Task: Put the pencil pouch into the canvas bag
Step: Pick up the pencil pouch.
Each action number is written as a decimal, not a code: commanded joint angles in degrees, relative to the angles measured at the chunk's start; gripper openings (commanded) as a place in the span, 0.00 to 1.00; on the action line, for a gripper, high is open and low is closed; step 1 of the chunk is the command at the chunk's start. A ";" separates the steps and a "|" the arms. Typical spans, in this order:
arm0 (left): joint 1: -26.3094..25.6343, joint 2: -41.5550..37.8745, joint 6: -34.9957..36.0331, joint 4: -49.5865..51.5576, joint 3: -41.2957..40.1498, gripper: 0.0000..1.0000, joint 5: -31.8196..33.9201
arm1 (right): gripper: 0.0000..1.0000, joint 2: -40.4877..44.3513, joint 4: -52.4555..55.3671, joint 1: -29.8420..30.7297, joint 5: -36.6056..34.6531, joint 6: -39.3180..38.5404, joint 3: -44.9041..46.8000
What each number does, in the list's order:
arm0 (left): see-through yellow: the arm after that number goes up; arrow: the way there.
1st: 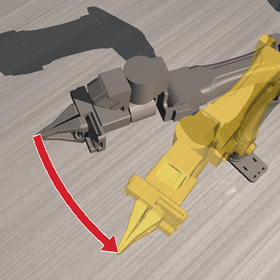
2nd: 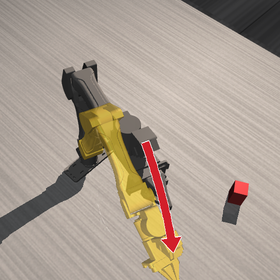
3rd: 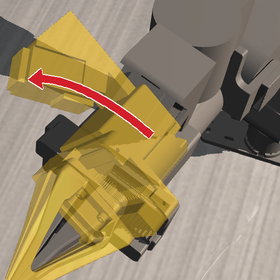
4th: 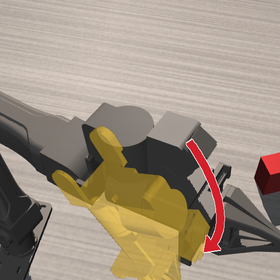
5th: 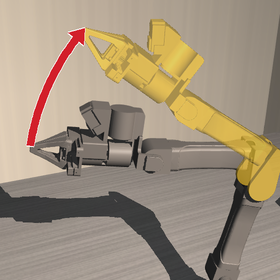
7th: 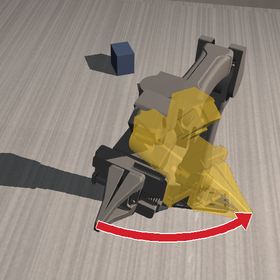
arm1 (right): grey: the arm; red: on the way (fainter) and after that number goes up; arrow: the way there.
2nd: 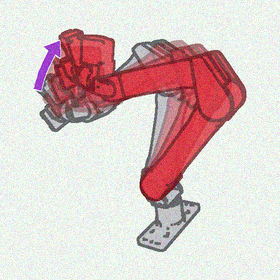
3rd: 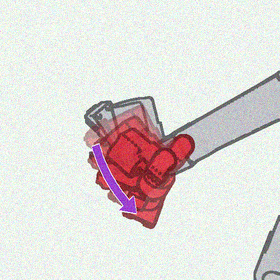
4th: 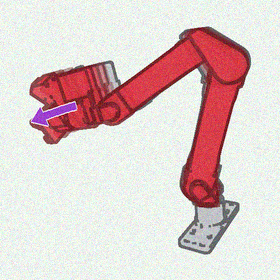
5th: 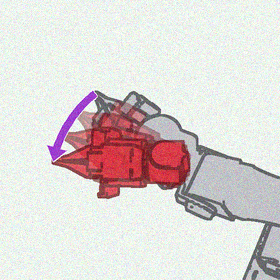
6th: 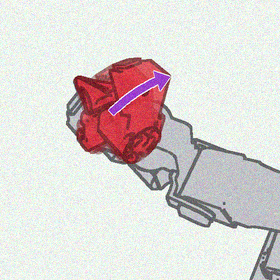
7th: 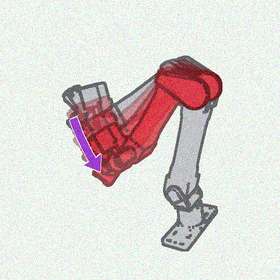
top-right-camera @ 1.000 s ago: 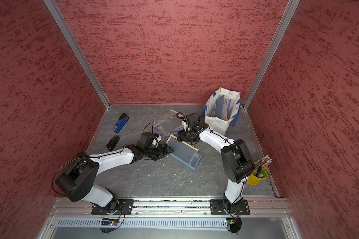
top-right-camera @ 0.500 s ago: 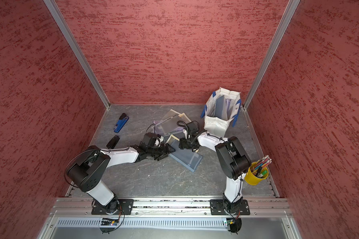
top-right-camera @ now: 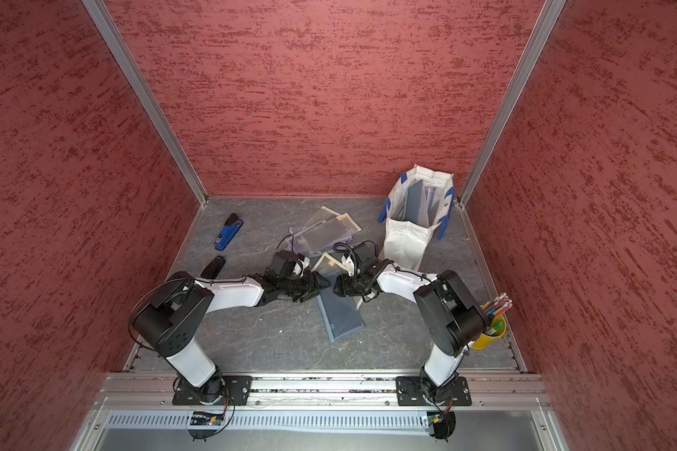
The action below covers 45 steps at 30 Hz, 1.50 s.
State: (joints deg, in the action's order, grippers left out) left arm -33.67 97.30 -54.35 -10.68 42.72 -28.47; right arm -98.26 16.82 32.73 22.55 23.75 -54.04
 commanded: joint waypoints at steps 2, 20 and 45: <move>0.14 0.36 0.03 -1.54 -1.01 0.59 -0.37 | 0.52 2.22 -6.09 1.28 3.07 2.59 0.99; 8.83 -14.15 11.09 19.98 -5.85 0.58 -0.92 | 0.40 -0.07 -8.02 1.63 4.87 2.85 1.79; 4.45 -11.14 4.11 7.48 -7.02 0.35 2.85 | 0.00 4.02 -8.32 3.66 5.13 4.31 1.22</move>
State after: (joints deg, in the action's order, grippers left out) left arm -29.87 90.26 -53.23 -7.22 34.11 -27.55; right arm -97.84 6.55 36.01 28.86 28.49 -50.11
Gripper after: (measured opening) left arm 0.330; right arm 0.049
